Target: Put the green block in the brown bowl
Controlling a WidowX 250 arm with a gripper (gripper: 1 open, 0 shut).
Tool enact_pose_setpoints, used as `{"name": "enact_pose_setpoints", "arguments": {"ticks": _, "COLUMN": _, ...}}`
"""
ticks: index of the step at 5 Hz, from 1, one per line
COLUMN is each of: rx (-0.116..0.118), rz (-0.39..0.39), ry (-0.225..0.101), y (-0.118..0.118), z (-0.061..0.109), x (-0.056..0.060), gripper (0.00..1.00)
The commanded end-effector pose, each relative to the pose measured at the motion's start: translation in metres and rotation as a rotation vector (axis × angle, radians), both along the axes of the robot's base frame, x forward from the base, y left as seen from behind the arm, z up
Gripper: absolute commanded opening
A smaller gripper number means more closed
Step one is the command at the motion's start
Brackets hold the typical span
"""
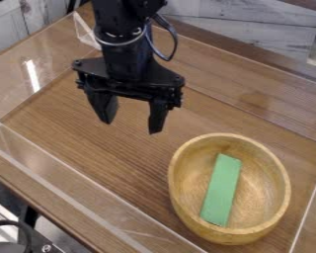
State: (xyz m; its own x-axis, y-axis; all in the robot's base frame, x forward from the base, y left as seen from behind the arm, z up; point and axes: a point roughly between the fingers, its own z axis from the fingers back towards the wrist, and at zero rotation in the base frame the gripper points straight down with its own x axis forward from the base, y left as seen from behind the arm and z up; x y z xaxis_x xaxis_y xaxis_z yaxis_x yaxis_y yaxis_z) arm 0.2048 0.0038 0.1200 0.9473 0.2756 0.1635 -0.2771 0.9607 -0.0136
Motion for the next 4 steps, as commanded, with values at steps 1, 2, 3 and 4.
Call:
{"name": "enact_pose_setpoints", "arguments": {"ticks": 1, "rx": 0.011, "rz": 0.066, "ry": -0.053, "y": 0.002, "z": 0.027, "x": 0.013, "gripper": 1.0}}
{"name": "enact_pose_setpoints", "arguments": {"ticks": 2, "rx": 0.011, "rz": 0.15, "ry": -0.053, "y": 0.005, "z": 0.037, "x": 0.016, "gripper": 1.0}}
{"name": "enact_pose_setpoints", "arguments": {"ticks": 3, "rx": 0.008, "rz": 0.146, "ry": -0.048, "y": -0.002, "z": 0.018, "x": 0.015, "gripper": 1.0}}
{"name": "enact_pose_setpoints", "arguments": {"ticks": 4, "rx": 0.003, "rz": 0.154, "ry": -0.05, "y": -0.006, "z": -0.001, "x": 0.012, "gripper": 0.0}}
